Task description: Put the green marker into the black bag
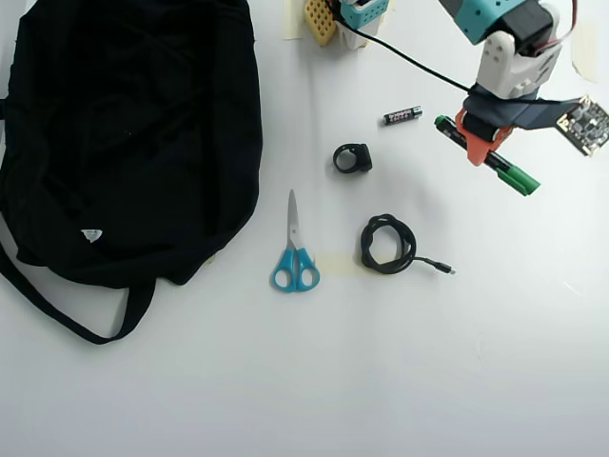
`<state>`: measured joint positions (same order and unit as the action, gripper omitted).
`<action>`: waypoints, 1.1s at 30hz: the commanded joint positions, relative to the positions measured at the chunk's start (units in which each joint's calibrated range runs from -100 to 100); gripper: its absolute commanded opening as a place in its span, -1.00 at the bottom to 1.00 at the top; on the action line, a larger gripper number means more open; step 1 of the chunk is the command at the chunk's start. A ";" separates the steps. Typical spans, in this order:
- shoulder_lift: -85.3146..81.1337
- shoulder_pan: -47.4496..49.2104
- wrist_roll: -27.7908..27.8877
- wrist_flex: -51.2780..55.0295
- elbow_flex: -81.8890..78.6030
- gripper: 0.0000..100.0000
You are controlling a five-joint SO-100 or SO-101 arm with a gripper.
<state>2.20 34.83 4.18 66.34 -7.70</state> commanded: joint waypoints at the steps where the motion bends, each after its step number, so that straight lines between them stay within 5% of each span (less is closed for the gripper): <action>1: -9.01 -0.80 0.75 2.57 2.31 -0.96; 16: -23.03 -16.88 0.91 8.94 2.40 -0.96; 33: -29.01 -60.78 6.94 13.25 2.31 -0.96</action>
<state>-24.78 -17.71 10.23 79.39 -7.63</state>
